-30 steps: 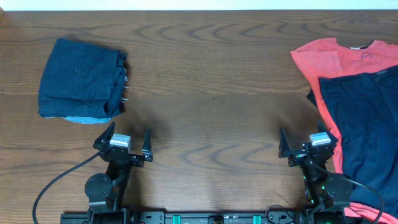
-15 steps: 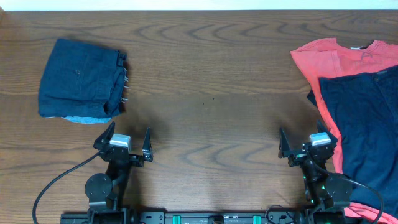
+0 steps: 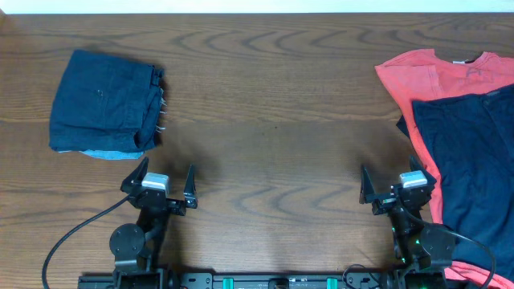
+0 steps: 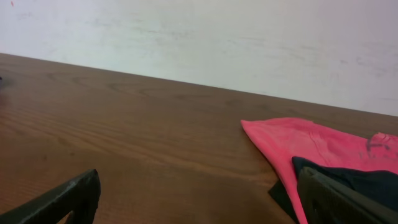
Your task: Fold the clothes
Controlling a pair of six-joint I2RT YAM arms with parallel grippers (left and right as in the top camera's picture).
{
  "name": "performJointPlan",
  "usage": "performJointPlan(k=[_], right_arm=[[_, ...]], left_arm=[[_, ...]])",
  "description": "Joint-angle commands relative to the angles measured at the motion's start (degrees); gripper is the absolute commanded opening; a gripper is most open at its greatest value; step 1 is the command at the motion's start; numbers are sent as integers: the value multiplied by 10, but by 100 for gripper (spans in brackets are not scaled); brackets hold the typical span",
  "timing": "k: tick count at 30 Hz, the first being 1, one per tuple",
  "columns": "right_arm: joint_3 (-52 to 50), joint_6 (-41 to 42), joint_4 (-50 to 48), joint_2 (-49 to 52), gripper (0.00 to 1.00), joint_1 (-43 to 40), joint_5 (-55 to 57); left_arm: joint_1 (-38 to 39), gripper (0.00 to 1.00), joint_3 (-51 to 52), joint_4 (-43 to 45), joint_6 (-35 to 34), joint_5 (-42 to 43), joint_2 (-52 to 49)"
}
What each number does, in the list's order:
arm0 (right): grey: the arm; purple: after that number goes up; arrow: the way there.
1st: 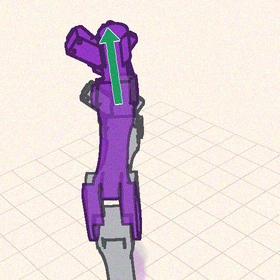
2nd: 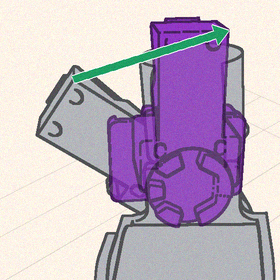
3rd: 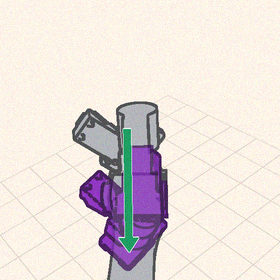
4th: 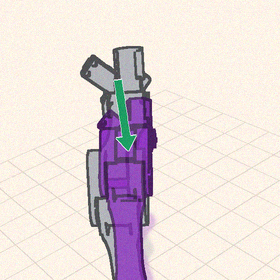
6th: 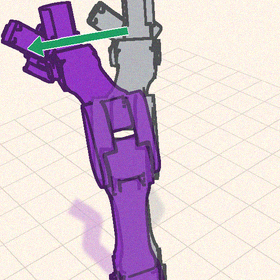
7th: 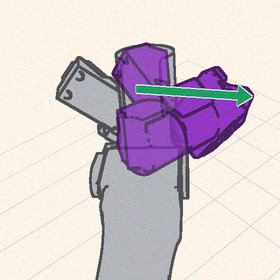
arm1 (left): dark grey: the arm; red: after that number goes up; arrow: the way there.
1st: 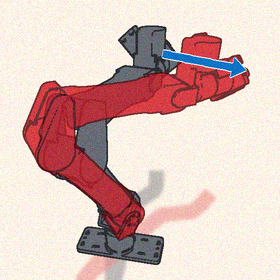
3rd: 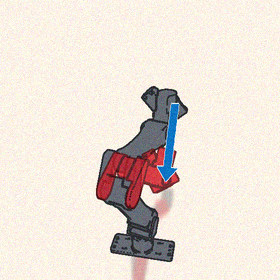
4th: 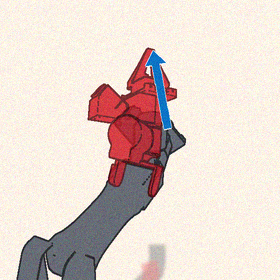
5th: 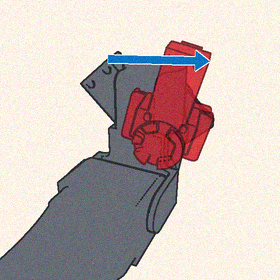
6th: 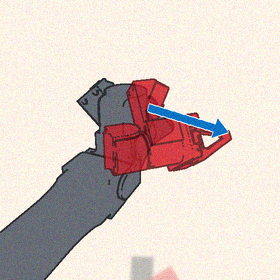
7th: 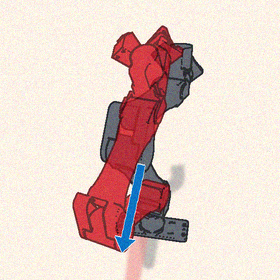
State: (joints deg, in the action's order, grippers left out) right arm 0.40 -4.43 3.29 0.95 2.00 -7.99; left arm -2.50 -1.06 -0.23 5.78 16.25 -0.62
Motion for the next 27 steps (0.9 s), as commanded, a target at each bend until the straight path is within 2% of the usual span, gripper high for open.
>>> performJointPlan(k=[1, 5, 9, 13, 15, 19, 23, 27], right_arm=[[-1, 1, 2, -3, 99, -4, -4], [-1, 1, 2, -3, 99, -4, -4], [-1, 5, 2, -3, 99, -4, -18], [-1, 91, -3, -3, 99, -4, -18], [-1, 151, -8, -3, 99, -4, -28], [0, 203, -27, -3, 99, -4, -82], [30, 207, -31, -2, 99, -4, -136], [98, 209, 35, 22, 99, -4, -140]], left_arm=[[2, 98, 8, -23, -5, 6, 4], [2, 98, 8, -23, -5, 9, 4], [2, 98, 8, -12, -6, 45, 4], [2, 98, 8, -8, -14, 71, 4], [2, 98, 8, 2, -53, 71, 4], [2, 98, -9, 44, -150, 71, 4], [2, 98, -54, 48, -165, 71, -6], [2, 98, -144, -26, -182, 71, -78]])
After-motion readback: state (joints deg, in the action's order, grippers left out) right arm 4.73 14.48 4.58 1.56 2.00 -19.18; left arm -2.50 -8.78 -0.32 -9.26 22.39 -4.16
